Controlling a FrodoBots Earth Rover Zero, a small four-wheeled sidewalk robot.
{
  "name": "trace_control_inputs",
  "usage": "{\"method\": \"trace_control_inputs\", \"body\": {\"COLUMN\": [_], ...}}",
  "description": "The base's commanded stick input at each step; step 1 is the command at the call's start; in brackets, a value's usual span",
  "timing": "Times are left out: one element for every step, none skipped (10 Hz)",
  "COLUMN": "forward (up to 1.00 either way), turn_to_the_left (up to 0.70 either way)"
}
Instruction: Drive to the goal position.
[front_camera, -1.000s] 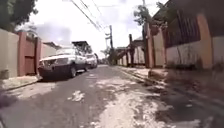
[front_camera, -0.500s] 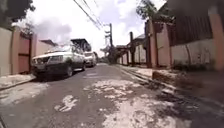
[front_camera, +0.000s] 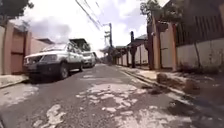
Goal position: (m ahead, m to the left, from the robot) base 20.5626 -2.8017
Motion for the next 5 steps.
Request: {"method": "trace_control_inputs", "body": {"forward": [0.85,0.85,0.85,0.85,0.85], "turn_to_the_left": [0.00,0.00,0.00,0.00,0.00]}}
